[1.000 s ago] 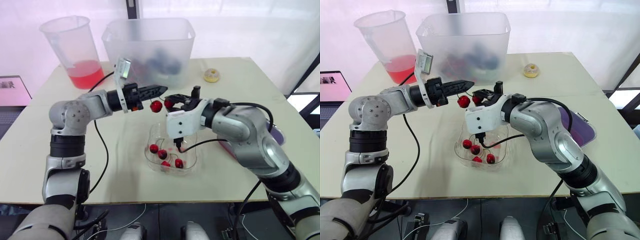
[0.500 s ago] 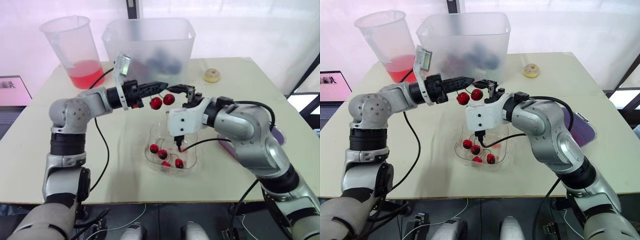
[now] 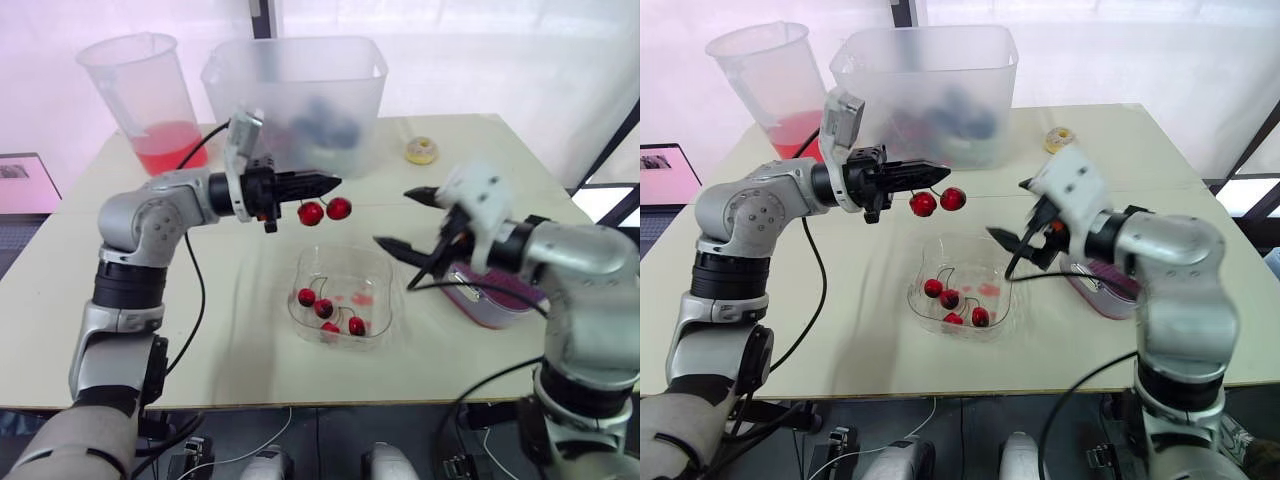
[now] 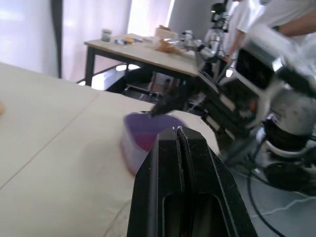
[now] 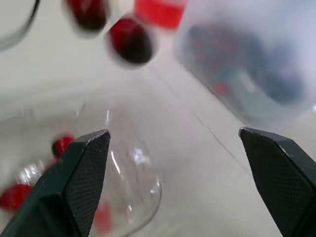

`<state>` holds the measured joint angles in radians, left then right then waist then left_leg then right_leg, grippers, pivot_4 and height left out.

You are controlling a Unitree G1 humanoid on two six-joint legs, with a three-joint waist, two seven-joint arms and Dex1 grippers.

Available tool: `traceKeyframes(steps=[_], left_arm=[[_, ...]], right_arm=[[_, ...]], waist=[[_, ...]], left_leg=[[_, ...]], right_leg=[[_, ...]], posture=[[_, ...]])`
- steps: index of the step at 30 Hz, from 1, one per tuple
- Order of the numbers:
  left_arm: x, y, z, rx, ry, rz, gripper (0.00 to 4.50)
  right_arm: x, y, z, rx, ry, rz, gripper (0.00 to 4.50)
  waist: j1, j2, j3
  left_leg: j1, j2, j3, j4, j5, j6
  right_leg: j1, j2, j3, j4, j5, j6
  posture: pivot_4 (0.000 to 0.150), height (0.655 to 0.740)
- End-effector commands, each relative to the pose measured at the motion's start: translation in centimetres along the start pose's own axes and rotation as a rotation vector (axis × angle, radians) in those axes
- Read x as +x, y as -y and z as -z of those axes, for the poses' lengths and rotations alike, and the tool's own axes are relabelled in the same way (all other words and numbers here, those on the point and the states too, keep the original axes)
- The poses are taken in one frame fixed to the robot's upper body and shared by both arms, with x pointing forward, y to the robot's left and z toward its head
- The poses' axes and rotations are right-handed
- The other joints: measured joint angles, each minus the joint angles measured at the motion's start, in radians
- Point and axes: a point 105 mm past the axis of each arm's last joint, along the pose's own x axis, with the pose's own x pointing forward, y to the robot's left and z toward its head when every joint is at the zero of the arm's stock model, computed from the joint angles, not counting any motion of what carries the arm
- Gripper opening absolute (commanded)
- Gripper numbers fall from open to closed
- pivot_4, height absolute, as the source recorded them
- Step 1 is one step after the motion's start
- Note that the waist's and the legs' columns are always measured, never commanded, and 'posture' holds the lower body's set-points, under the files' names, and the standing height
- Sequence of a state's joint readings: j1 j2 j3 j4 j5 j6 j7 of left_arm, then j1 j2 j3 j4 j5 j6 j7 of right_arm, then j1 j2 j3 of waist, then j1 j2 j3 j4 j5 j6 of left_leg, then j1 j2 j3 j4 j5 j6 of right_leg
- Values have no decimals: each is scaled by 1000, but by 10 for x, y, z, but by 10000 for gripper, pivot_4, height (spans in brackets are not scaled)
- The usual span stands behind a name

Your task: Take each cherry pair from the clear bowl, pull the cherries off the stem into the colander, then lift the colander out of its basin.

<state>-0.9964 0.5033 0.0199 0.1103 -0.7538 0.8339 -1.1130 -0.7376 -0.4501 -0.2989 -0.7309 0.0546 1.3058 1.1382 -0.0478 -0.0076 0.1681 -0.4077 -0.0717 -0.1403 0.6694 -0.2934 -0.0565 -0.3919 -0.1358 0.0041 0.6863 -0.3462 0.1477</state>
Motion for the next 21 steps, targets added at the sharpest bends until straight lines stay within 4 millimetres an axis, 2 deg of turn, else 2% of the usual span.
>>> traceKeyframes(steps=[1, 4, 6, 14, 17, 21], left_arm=[[1, 15, -11, 41, 27, 86, 0], [5, 17, 1, 35, -4, 110, 0], [7, 21, 2, 19, 0, 127, 0], [8, 29, 1, 9, -17, 157, 0], [8, 30, -1, 1, -2, 154, 0], [6, 29, 0, -4, -4, 143, 0]], right_arm=[[-5, -14, 1, 213, 10, -192, 44520], [0, -24, 2, 258, 16, -268, 44520], [4, -31, 5, 256, 12, -297, 44520], [16, -29, 4, 206, 50, -285, 44520], [20, -34, 10, 210, 24, -313, 35916], [24, -38, 10, 224, 21, -332, 35916]], waist=[[1, 0, 0], [3, 0, 0], [2, 0, 0], [1, 0, 0], [1, 0, 0], [0, 0, 0]], left_leg=[[0, 0, 0, 0, 0, 0], [0, 0, 0, 0, 0, 0], [0, 0, 0, 0, 0, 0], [0, 0, 0, 0, 0, 0], [0, 0, 0, 0, 0, 0], [0, 0, 0, 0, 0, 0]], right_leg=[[0, 0, 0, 0, 0, 0], [1, -1, 0, 0, 0, 0], [0, -1, 0, 0, 0, 0], [0, -1, 0, 0, 0, 0], [0, -1, 0, 0, 0, 0], [0, -1, 0, 0, 0, 0]], posture=[[1500, 7400], [1500, 7400], [1500, 7400], [1500, 7400], [1500, 7400], [1500, 7400]])
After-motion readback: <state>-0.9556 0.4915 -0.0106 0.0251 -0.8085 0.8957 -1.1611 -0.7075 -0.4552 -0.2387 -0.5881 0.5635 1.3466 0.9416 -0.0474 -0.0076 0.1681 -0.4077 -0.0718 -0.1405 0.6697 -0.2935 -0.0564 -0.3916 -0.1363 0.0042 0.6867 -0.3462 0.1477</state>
